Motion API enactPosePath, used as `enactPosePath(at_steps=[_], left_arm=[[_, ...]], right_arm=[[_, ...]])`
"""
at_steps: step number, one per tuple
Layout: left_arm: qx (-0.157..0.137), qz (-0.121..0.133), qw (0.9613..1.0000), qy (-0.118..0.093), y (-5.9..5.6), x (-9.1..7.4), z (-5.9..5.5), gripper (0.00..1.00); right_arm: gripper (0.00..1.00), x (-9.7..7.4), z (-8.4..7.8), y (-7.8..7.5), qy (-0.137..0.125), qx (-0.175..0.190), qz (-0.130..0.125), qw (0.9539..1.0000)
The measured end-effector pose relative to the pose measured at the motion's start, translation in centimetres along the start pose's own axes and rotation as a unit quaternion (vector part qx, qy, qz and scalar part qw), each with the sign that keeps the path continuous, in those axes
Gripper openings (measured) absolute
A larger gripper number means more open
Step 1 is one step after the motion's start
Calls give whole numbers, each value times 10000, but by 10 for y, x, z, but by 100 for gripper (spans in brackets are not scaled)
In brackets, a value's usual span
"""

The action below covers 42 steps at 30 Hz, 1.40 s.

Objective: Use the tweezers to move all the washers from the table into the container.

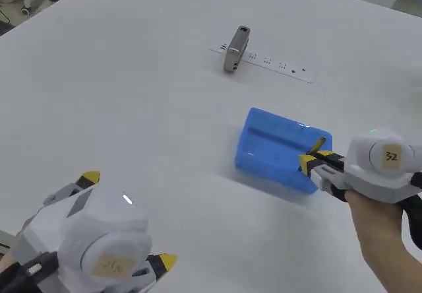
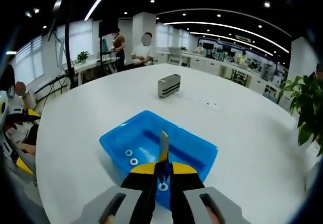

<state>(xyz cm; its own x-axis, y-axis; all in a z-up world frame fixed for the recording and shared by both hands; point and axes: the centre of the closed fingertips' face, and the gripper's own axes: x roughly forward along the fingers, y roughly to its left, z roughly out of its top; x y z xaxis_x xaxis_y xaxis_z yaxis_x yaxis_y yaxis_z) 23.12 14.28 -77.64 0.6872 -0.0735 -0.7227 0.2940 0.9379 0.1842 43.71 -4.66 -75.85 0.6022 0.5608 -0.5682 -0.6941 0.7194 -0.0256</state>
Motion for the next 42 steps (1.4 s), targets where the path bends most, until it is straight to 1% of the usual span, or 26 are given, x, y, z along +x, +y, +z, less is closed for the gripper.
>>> enactPosePath(at_steps=[1,3,4,6,7,10,12,14,15,16,17,20,21,23,25,27,28,30,32,33,36,37,38,39,40,42], left_arm=[[-58,-78,10000,-2,-2,0,1,99],[-216,-183,9993,-238,-4,-2,9,99],[-271,-250,9989,-286,-5,-4,11,98],[-229,-308,9990,-242,-7,-4,10,97],[-162,-349,9988,-289,-10,-5,12,97],[167,-550,9975,-406,-17,-8,22,94],[237,-695,9962,-473,-22,-12,31,92],[253,-930,9936,-593,-29,-16,41,89],[340,-1074,9914,-664,-33,-19,49,87],[406,-1116,9903,-720,-34,-22,54,84],[581,-1172,9879,-828,-36,-25,64,81],[820,-1205,9847,-958,-38,-30,83,73],[835,-1239,9839,-979,-39,-31,88,70],[879,-1359,9801,-1152,-43,-34,102,65],[893,-1504,9767,-1246,-49,-39,113,57],[914,-1759,9707,-1357,-59,-43,123,52],[919,-1990,9650,-1441,-69,-49,130,50],[936,-2185,9589,-1547,-78,-53,138,48],[1023,-2265,9560,-1560,-86,-53,143,47],[1141,-2357,9526,-1547,-92,-52,144,45],[1360,-2460,9468,-1567,-102,-51,147,37],[1527,-2663,9382,-1600,-112,-53,149,34],[1587,-2758,9343,-1607,-118,-54,149,33],[1642,-2798,9329,-1566,-123,-53,150,32],[1762,-2874,9289,-1532,-128,-53,149,30],[1994,-2914,9227,-1549,-136,-53,150,26]], right_arm=[[5,-3,3,0,-30,11,-14,10000],[5,-11,12,1,-178,3,-45,9998],[5,-17,16,4,-243,-24,-40,9997],[5,-24,20,4,-318,-78,-53,9995],[5,-31,24,7,-367,-156,-65,9992],[5,-46,29,13,-473,-251,-76,9985],[5,-57,33,19,-589,-211,-18,9980],[5,-65,33,25,-626,-213,32,9978],[5,-70,34,30,-639,-248,48,9976],[5,-73,34,33,-654,-289,73,9974],[5,-76,33,39,-663,-365,115,9971],[5,-84,29,51,-620,-518,184,9966],[5,-86,28,54,-613,-522,204,9965],[5,-92,24,64,-588,-540,289,9964],[5,-96,17,74,-535,-600,355,9961],[5,-100,10,81,-478,-705,374,9957],[5,-102,6,84,-439,-724,409,9956],[5,-103,-1,88,-344,-720,464,9957],[5,-105,-6,92,-294,-716,491,9958],[5,-106,-10,96,-255,-682,561,9958],[5,-107,-17,105,-145,-819,653,9944],[5,-108,-19,108,-108,-880,679,9937],[5,-109,-21,110,-74,-929,703,9932],[5,-109,-23,113,-46,-1012,729,9922],[5,-109,-25,115,-31,-1073,759,9913],[5,-110,-27,121,-13,-1154,884,9894]])
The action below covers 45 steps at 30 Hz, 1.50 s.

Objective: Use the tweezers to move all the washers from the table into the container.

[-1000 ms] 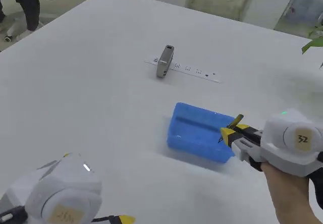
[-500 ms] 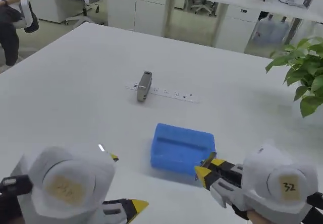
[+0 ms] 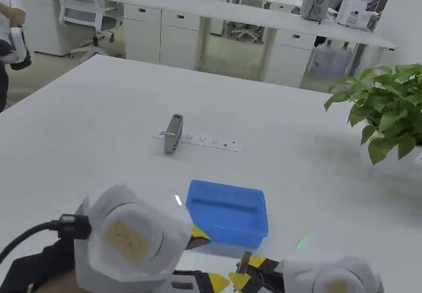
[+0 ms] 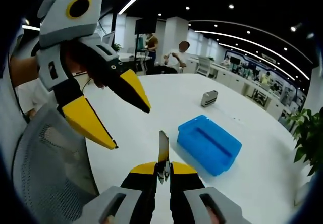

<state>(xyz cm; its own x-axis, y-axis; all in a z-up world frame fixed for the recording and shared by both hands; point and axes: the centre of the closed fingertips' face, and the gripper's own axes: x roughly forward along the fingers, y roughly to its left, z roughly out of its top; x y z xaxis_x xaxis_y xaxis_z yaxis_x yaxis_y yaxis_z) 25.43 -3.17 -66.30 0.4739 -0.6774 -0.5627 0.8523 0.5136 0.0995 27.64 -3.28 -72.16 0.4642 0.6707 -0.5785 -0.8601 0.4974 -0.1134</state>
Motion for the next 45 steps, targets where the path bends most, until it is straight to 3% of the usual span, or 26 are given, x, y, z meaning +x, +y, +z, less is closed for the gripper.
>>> enactPosePath(at_steps=[5,9,14,16,19,22,31,34,38,41,45], left_arm=[[336,-221,9992,37,-10,9,9,16],[538,-395,9975,237,-13,18,3,13],[529,-542,9967,285,-17,26,0,4],[555,-709,9952,381,-23,31,-7,0],[707,-727,9932,577,-26,41,-23,0],[720,-729,9928,615,-25,46,-30,0],[932,-925,9888,716,-11,60,-58,0],[1142,-904,9856,857,-3,66,-71,0],[1115,-855,9840,1096,9,72,-91,0],[1135,-867,9822,1223,13,74,-103,0],[1141,-894,9789,1443,15,76,-122,0]], right_arm=[[5,1,-6,6,109,-195,125,9997],[5,2,-13,7,280,-541,75,9981],[5,7,-26,7,501,-755,104,9958],[5,9,-32,9,608,-829,115,9946],[5,11,-37,10,658,-879,134,9939],[5,15,-47,9,809,-1013,129,9915],[6,30,-65,0,1126,-1213,148,9861],[7,38,-66,-4,1161,-1184,151,9860],[8,50,-69,-6,1241,-1232,154,9845],[8,56,-71,-2,1269,-1295,201,9832],[9,61,-74,3,1223,-1137,315,9855]])
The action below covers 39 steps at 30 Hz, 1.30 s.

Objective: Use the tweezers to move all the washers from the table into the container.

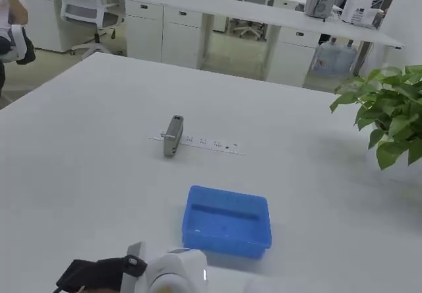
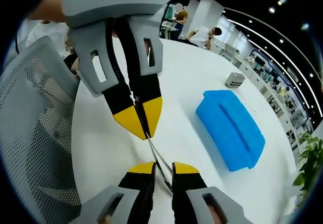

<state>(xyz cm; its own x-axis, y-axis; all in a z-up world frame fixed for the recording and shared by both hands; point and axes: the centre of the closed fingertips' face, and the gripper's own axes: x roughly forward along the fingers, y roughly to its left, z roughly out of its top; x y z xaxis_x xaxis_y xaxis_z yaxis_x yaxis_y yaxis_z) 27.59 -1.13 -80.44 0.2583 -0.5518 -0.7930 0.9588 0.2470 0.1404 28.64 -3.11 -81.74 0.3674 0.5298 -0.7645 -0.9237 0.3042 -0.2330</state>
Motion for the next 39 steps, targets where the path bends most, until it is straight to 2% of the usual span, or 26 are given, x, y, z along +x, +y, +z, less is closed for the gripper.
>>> enactPosePath(at_steps=[4,5,7,8,9,10,11,12,16,17,18,19,20,22,23,27,28,29,30,31,33,34,36,39], left_arm=[[-92,-71,9995,290,-4,8,-20,0],[-33,-89,9992,383,-5,9,-24,0],[355,-58,9975,605,-7,9,-32,0],[399,-68,9971,642,-8,9,-35,0],[318,-92,9972,674,-11,8,-37,0],[286,-108,9984,477,-10,8,-31,0],[3,-112,9988,471,-9,8,-31,0],[-48,-139,9989,456,-8,8,-30,0],[-276,-147,9984,466,-7,7,-30,0],[-570,-14,9972,491,-5,7,-32,0],[-629,90,9971,421,-2,8,-30,1],[-497,61,9977,455,-2,7,-31,3],[-528,130,9975,461,0,6,-32,6],[-847,309,9946,509,7,4,-34,13],[-992,322,9933,508,8,4,-35,20],[-1687,457,9838,405,14,-2,-40,41],[-1898,499,9803,218,17,-6,-37,43],[-2072,583,9765,132,20,-10,-37,47],[-2321,673,9704,3,23,-17,-35,51],[-2462,739,9663,-106,26,-21,-33,57],[-2835,960,9535,-361,34,-38,-29,69],[-2909,1038,9500,-460,37,-44,-27,72],[-3087,1251,9406,-667,44,-59,-24,75],[-3306,1534,9275,-836,51,-79,-22,78]], right_arm=[[16,1,-5,4,45,281,109,9995],[16,0,-5,4,5,365,116,9993],[16,-4,-4,2,-93,611,75,9981],[17,-7,-2,1,-149,724,66,9972],[17,-9,-1,-1,-192,840,52,9963],[17,-11,-1,-3,-224,924,24,9955],[17,-14,0,-6,-296,1058,-28,9939],[18,-17,0,-8,-334,1164,-62,9926],[22,-35,7,-20,-648,1695,-262,9830],[22,-42,8,-25,-720,1808,-367,9802],[24,-46,8,-28,-758,1895,-430,9780],[25,-49,8,-30,-793,2008,-466,9753],[26,-54,10,-33,-896,2208,-498,9699],[28,-61,12,-40,-1038,2447,-573,9623],[30,-64,13,-42,-1072,2491,-610,9606],[34,-77,16,-54,-1266,2739,-759,9504],[34,-79,17,-56,-1307,2770,-772,9488],[36,-82,19,-58,-1350,2795,-805,9472],[38,-84,19,-60,-1368,2804,-825,9465],[39,-85,19,-62,-1381,2816,-845,9458],[42,-89,21,-66,-1441,2899,-909,9418],[43,-91,22,-67,-1480,2935,-918,9400],[45,-93,23,-68,-1531,2989,-933,9373],[49,-96,25,-70,-1573,3016,-986,9352]])
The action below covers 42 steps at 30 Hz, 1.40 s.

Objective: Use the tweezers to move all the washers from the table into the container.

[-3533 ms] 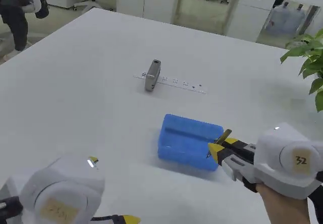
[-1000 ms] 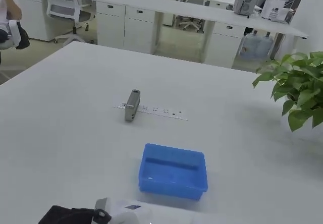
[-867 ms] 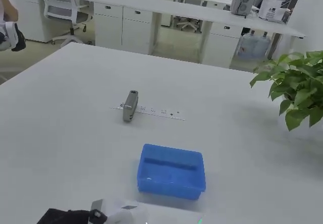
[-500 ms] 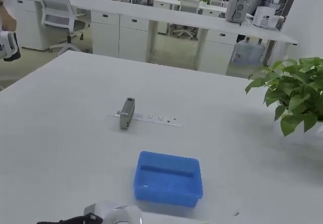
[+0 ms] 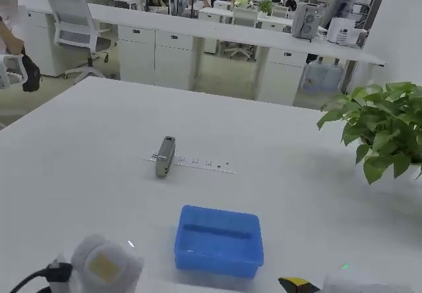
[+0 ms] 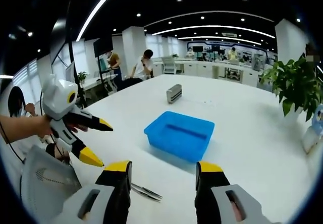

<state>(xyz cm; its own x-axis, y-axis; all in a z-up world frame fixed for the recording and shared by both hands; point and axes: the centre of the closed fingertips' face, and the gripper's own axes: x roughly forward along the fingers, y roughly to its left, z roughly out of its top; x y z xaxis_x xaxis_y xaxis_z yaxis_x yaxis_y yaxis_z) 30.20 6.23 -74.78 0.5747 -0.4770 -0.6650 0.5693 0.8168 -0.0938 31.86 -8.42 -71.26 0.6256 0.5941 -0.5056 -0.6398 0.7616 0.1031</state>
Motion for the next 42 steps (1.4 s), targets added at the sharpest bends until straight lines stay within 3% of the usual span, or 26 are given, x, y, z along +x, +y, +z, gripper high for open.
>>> enactPosePath(at_steps=[6,9,12,23,34,42], left_arm=[[-491,455,9961,-570,16,-25,23,90],[-743,762,9899,-941,25,-37,35,99],[-800,974,9854,-1147,30,-46,41,99],[-626,1243,9817,-1302,33,-64,56,99],[-650,1379,9800,-1281,37,-64,54,99],[-594,1327,9827,-1148,36,-61,49,99]], right_arm=[[57,-6,7,-8,-169,47,-152,9997],[61,-10,12,-13,-270,115,-212,9993],[65,-12,13,-16,-322,198,-270,9989],[83,-23,20,-28,-566,593,-491,9954],[93,-26,22,-32,-616,492,-660,9947],[92,-25,21,-30,-576,445,-658,9952]])
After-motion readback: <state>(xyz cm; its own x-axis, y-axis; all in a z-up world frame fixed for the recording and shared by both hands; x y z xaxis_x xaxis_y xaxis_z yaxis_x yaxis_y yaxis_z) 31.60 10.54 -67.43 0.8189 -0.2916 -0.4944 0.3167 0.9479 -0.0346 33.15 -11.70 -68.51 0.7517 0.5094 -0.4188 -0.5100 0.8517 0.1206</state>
